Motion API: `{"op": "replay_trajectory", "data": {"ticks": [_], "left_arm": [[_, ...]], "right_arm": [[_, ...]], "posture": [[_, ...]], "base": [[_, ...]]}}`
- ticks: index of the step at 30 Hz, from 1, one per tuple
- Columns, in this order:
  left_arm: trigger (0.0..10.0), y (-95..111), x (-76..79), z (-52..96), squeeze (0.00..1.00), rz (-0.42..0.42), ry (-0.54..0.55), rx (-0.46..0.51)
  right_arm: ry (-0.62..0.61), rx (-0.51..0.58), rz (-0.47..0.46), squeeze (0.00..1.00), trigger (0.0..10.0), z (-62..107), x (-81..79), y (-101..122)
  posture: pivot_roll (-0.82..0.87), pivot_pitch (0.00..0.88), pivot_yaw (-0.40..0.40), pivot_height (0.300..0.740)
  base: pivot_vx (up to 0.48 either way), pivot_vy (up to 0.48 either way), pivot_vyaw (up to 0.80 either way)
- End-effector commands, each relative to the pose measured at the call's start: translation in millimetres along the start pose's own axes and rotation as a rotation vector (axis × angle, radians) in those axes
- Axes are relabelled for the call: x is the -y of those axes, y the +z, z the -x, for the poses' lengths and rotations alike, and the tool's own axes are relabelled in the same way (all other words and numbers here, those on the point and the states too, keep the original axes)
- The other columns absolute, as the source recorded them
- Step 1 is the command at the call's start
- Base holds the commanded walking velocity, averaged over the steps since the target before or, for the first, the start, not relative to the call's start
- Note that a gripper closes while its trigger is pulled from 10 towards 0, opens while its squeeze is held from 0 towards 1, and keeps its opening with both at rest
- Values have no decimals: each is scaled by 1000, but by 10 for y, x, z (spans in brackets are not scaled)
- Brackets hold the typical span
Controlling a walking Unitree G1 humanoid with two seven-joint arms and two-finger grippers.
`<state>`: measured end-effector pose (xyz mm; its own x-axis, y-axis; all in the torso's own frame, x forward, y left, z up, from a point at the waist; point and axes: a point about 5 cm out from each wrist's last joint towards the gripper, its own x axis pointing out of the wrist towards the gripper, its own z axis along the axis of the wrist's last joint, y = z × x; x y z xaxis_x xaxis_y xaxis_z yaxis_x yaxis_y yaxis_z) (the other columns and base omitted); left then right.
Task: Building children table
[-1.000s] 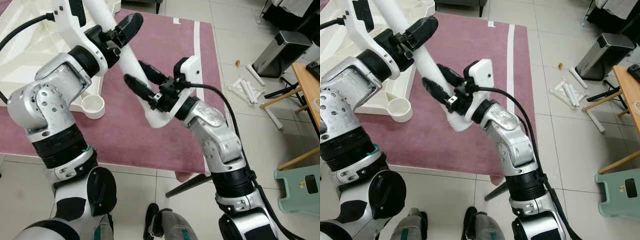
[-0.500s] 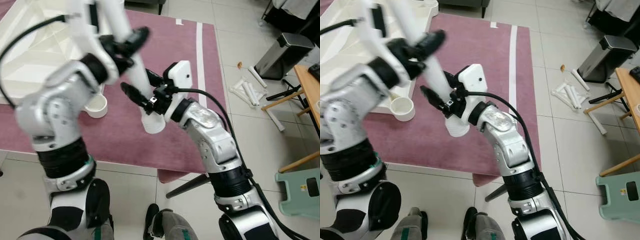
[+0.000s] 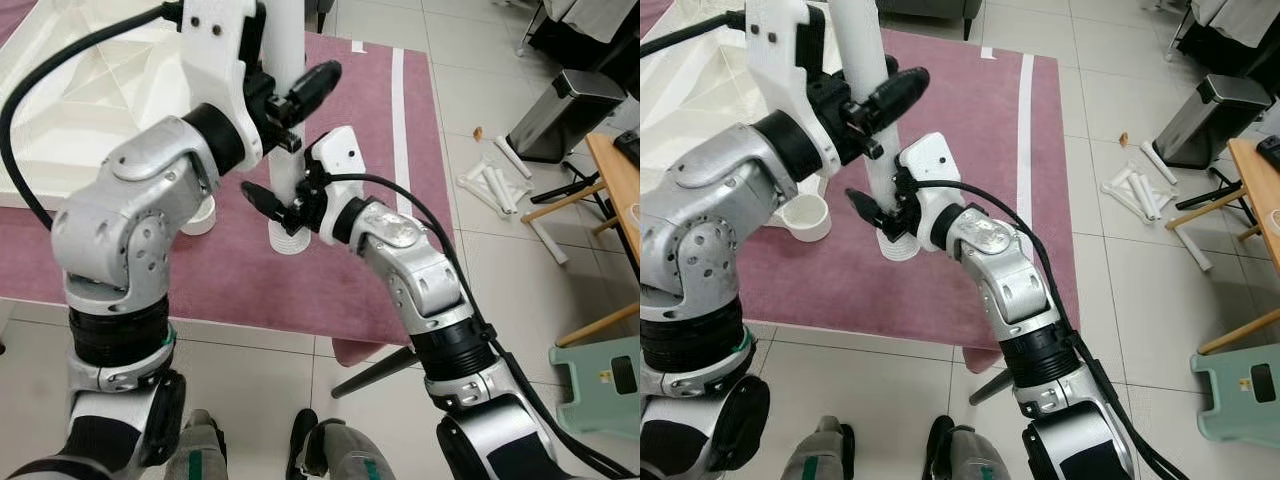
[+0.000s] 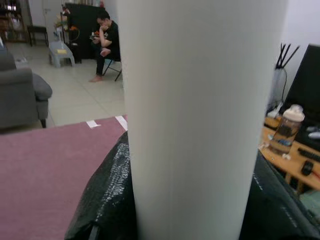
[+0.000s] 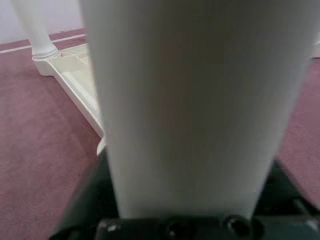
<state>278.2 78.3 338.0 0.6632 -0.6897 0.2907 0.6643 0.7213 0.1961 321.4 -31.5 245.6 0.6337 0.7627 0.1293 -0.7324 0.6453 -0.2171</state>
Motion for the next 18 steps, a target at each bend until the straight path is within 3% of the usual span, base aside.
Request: {"op": "replay_trajectory", "data": {"ticks": [1,3,4,5,8,9,14,15,16,17,18], "left_arm": [[0,47,234,1,0,-57,-234,28],[0,37,243,-2,0,-72,-239,23],[0,23,252,-7,0,-79,-245,21],[0,5,263,-9,0,-87,-253,16],[0,-42,271,-16,0,-100,-253,2],[0,-58,276,-12,0,-103,-257,-3],[0,-99,276,-5,0,-108,-254,-12],[0,-108,273,-5,0,-114,-251,-14],[0,-112,272,-5,0,-118,-250,-15],[0,-118,263,-13,0,-128,-238,-14],[0,-118,263,-13,0,-128,-238,-14]], "right_arm": [[-17,-14,8,0,1098,-14,33,13],[-16,-11,8,0,1412,-18,34,25],[-15,-5,7,0,3412,-26,33,41],[-14,1,7,0,7608,-32,32,54],[-15,13,10,0,7725,-41,27,79],[-15,19,12,0,9922,-43,23,88],[-8,38,26,0,10000,-44,-1,114],[-10,39,27,0,4745,-46,-6,111],[-12,39,26,0,3216,-48,-9,108],[-11,45,22,0,0,-48,-14,110],[-11,45,22,0,0,-48,-14,110]], "posture": [[150,141,-64,740],[150,142,-64,740],[149,142,-63,740],[149,142,-63,740],[148,142,-63,740],[148,143,-63,740],[149,144,-63,740],[150,145,-62,740],[150,145,-62,740],[151,145,-62,740],[151,145,-62,740]], "base": [[0,0,0],[0,0,0],[0,0,0],[0,0,0],[0,0,0],[0,0,0],[0,0,0],[0,0,0],[0,0,0],[0,0,0],[0,0,0]]}}
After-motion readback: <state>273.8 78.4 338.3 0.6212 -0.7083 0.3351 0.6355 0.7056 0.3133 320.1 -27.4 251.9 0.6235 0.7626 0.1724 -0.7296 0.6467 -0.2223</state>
